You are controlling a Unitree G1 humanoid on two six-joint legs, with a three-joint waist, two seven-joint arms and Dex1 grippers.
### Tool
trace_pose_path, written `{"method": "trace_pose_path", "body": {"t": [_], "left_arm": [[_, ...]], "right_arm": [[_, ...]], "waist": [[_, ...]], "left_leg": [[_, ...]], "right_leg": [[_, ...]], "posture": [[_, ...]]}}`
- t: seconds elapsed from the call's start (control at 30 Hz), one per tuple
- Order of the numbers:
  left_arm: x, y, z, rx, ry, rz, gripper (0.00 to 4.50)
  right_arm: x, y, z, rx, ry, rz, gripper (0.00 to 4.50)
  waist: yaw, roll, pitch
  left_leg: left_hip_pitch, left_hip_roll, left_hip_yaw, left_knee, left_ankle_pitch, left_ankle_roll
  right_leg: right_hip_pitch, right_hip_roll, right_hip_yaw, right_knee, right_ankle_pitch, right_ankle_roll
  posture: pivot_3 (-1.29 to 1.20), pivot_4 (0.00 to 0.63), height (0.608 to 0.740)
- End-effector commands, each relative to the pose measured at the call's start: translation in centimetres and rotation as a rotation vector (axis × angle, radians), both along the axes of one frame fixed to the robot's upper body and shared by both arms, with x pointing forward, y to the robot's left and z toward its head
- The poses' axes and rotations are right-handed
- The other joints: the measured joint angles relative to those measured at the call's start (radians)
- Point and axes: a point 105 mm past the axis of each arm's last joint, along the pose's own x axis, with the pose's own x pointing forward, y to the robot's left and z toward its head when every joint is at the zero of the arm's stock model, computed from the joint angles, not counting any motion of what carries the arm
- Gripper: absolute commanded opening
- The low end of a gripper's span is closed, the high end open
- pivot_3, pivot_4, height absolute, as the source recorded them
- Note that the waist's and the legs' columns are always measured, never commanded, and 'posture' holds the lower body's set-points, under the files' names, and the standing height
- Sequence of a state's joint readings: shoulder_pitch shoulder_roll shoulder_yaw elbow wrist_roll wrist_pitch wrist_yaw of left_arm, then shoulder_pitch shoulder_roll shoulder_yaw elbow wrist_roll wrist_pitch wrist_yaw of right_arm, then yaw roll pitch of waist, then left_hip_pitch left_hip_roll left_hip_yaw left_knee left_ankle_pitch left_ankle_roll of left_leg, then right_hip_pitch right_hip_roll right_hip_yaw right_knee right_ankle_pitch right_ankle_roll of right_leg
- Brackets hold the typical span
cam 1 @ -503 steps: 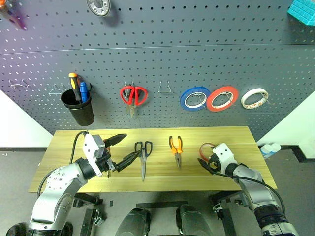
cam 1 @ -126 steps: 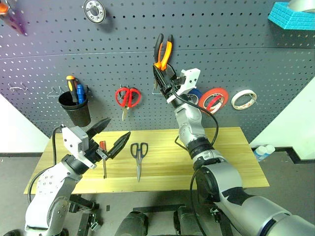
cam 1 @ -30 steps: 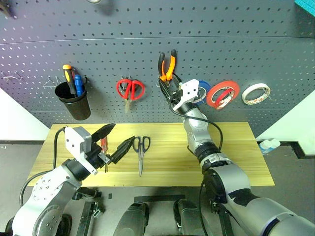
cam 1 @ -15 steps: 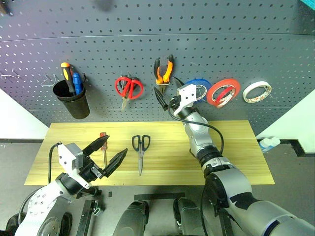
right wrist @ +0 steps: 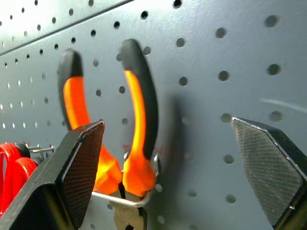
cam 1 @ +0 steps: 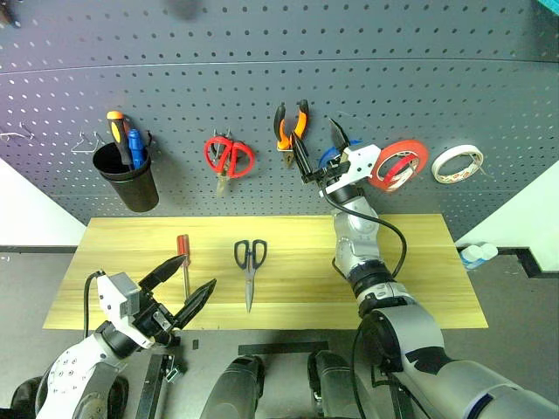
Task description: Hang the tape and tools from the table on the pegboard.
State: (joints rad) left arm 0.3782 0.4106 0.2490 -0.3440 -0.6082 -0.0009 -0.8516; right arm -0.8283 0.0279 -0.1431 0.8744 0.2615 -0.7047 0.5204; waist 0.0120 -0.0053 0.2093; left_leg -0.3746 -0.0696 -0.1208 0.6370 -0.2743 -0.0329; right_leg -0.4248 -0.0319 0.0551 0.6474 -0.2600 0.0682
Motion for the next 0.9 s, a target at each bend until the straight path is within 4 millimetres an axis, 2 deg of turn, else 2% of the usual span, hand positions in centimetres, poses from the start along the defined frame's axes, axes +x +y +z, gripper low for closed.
{"method": "trace_pose_path", "body": {"t": [0.03,0.23,0.5,0.77,0.9], "left_arm": [[-0.1,0.5,0.2,0.014,-0.039,0.003,4.5],[0.5,0.7,-0.2,0.016,-0.057,-0.007,4.5],[1.9,0.7,-0.6,0.017,-0.078,-0.011,4.5],[4.3,-0.3,-1.3,0.006,-0.084,0.017,4.5],[4.9,-1.2,-1.3,-0.013,-0.088,-0.003,4.5]], "right_arm": [[-1.0,0.1,2.4,0.057,-0.102,0.039,4.45],[-1.8,-0.8,3.4,0.1,-0.131,0.062,4.45],[-4.3,-3.7,2.2,0.041,-0.052,0.18,4.45],[-8.5,-4.5,0.5,-0.103,0.099,0.416,4.45],[-10.4,-5.6,-0.2,-0.187,0.142,0.447,4.45]], "waist": [[0.0,0.0,0.0],[0.001,0.0,-0.001],[0.0,-0.001,-0.002],[-0.007,-0.002,-0.003],[-0.007,-0.003,-0.004]], "left_leg": [[0.0,0.0,0.0,-0.001,0.0,0.0],[0.0,0.001,0.0,-0.006,0.0,-0.001],[0.0,0.0,0.001,-0.005,0.001,-0.001],[0.0,0.001,0.002,-0.004,0.001,-0.001],[-0.001,0.0,0.002,-0.003,0.001,-0.001]], "right_leg": [[-0.001,0.0,0.0,0.0,0.0,0.0],[-0.003,0.0,0.0,0.0,0.0,0.0],[-0.002,-0.001,0.0,-0.001,0.0,0.0],[-0.002,-0.001,0.0,-0.001,0.0,0.001],[-0.002,-0.001,0.0,-0.001,0.001,0.001]], "posture": [[0.16,0.177,0.74],[0.14,0.152,0.74],[0.1,0.14,0.74],[0.03,0.14,0.74],[0.0,0.146,0.74]]}}
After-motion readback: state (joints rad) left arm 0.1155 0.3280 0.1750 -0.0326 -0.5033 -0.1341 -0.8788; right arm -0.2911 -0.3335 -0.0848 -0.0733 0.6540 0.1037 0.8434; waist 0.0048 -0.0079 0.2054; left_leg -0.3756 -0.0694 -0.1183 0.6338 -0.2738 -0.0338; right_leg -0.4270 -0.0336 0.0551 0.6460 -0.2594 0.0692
